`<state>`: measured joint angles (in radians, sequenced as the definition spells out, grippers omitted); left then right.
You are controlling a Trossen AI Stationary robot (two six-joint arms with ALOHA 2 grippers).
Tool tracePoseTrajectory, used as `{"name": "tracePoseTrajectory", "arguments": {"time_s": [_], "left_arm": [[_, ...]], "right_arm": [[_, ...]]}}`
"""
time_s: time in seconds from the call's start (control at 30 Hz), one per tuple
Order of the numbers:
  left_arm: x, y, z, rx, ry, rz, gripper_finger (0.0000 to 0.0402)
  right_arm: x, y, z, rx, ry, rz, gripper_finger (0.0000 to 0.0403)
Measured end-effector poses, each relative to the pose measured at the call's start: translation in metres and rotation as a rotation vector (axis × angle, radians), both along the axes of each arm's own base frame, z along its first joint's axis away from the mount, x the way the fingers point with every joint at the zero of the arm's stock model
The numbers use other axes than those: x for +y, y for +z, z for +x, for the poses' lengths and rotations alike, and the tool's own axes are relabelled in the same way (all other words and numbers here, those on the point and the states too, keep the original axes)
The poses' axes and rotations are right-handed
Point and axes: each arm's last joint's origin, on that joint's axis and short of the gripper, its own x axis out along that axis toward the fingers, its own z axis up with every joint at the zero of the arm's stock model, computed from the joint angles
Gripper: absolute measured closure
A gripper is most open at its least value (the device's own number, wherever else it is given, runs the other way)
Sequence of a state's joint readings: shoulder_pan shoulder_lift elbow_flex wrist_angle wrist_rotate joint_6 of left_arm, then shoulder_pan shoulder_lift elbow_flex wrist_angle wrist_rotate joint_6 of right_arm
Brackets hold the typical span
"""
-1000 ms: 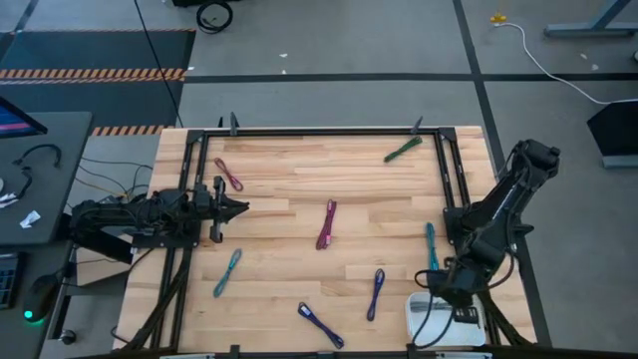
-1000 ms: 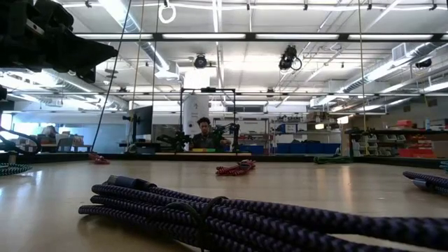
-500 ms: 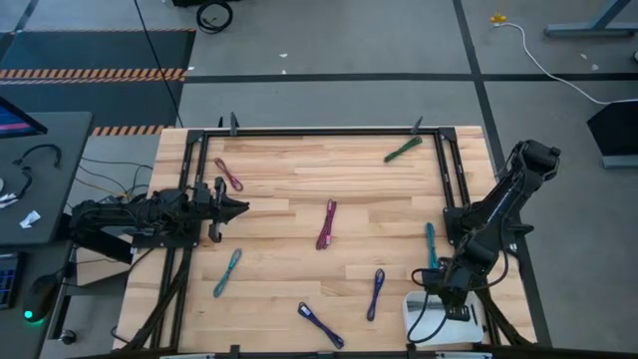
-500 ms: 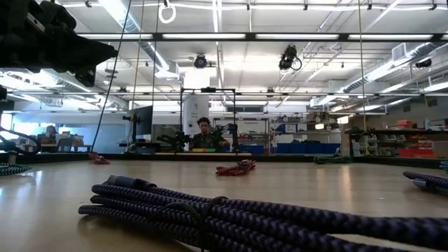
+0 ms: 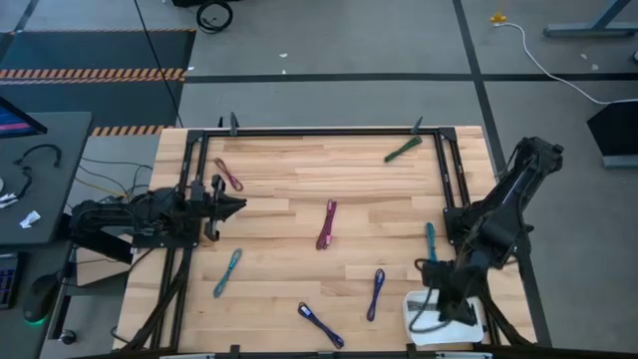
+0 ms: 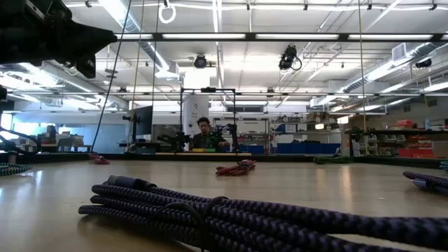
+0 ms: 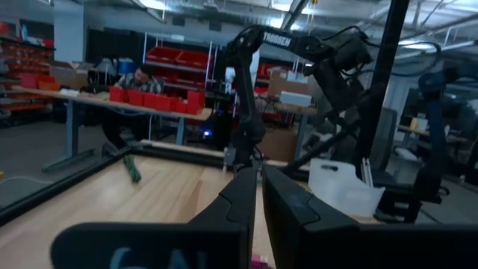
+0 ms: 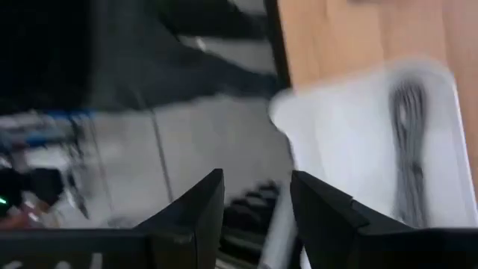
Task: Pick and place USB-C Cables
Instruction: Put the right pink USB cable into the white bin
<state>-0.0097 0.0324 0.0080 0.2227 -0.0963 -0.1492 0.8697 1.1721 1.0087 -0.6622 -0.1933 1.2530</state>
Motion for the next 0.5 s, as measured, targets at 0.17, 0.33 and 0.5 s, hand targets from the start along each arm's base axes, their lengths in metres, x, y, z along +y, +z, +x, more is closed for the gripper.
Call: {"name": "tracePoseTrajectory", "arguments": {"time_s": [0.17,0.33,0.5], "left_arm": [[0.0,0.001,0.0,-0.011,0.0,0.001,0.0372],[0.0,0.001,0.0,-0.011,0.0,0.002,0.0378],[0.0,0.001,0.0,-0.016,-0.004,-0.019,0.037]], "right_arm": [[-0.023,0.033,0.019,-0.14,-0.121,0.042,0.0245],[-0.065,0.045,0.038,-0.21,-0.249,0.049,0.0245],[-0.11,0.048,0.056,-0.289,-0.29,0.004,0.0245]]}}
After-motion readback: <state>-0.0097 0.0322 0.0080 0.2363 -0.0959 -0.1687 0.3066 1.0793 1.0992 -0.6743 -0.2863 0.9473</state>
